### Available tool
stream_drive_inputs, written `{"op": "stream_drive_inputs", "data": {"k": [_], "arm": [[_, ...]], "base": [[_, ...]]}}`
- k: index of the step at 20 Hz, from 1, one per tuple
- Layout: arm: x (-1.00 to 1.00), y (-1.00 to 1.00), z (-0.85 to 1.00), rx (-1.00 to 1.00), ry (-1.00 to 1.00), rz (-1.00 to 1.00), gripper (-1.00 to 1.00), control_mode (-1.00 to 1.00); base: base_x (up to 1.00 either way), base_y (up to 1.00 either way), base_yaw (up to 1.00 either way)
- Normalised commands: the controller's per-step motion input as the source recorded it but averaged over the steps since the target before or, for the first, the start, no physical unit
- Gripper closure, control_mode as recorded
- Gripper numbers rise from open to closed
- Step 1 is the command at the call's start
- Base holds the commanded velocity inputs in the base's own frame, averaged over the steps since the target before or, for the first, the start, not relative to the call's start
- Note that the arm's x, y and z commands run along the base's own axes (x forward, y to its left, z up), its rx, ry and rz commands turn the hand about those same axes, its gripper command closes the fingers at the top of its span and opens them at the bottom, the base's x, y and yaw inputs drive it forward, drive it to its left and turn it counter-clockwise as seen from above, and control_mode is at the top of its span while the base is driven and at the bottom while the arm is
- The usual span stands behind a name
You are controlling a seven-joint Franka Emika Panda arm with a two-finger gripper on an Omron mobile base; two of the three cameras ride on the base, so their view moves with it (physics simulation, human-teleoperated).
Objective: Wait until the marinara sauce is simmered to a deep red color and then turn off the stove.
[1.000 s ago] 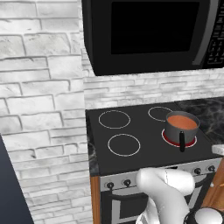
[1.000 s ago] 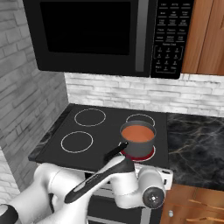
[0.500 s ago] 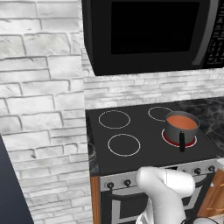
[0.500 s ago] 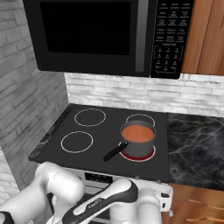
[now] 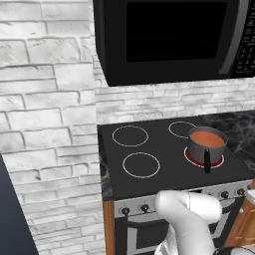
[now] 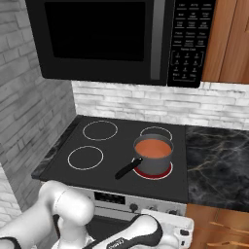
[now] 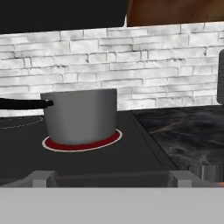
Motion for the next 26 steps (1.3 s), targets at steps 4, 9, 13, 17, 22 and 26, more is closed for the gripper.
{"op": "stream_drive_inputs", "data": {"k": [4,9,13,17,22,26], "arm": [[-0.11,-0.05,-0.56,-0.01,-0.09,0.0,-1.0,-1.0],[-0.01,0.0,-0.31,-0.01,-0.2,0.0,-1.0,-1.0],[0.0,-0.03,-0.07,0.0,-0.22,0.0,-1.0,-1.0],[0.04,-0.13,-0.02,0.0,-0.06,0.0,-1.0,-1.0],[0.07,-0.18,0.0,0.0,0.0,0.01,-1.0,-1.0],[0.17,-0.05,-0.04,0.0,0.02,0.01,-1.0,-1.0]], "base": [[0.0,0.0,0.0],[0.0,0.0,0.0],[0.0,0.0,0.0],[0.0,0.0,0.0],[0.0,0.0,0.0],[0.0,0.0,0.0]]}}
